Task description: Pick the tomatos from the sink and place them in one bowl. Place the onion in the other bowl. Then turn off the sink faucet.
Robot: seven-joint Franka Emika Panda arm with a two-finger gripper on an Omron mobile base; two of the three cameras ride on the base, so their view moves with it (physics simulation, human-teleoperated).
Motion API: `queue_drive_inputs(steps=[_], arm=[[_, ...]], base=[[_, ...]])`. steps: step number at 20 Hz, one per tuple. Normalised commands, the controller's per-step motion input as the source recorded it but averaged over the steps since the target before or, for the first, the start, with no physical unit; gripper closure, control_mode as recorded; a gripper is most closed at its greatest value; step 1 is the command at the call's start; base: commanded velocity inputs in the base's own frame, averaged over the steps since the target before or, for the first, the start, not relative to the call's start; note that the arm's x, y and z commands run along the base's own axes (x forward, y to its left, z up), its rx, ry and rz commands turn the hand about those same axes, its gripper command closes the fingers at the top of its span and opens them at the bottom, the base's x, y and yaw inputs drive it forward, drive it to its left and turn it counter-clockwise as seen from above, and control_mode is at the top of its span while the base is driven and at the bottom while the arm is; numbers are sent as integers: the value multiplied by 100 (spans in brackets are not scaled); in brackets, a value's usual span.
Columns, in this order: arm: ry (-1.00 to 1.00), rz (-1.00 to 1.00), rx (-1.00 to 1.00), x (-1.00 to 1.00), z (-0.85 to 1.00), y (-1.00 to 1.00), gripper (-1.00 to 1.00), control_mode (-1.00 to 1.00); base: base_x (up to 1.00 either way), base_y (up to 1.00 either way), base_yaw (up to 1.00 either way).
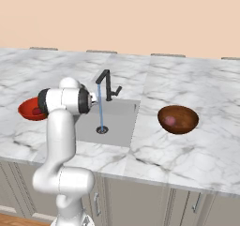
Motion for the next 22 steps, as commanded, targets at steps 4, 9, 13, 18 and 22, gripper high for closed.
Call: queue_drive_inputs(steps=[4, 9, 13, 18, 22], arm=[[-6, -5, -6, -25, 66, 27, 100, -100], [-1, -4, -5, -9, 77, 22, 100, -100], [0, -1, -1, -30, 56, 23, 100, -100], [2, 0, 0, -42, 44, 26, 100, -100], [2, -2, 0, -28, 59, 0, 100, -100]], base=[[0, 0, 0], [0, 0, 0], [0, 0, 0], [0, 0, 0], [0, 0, 0]])
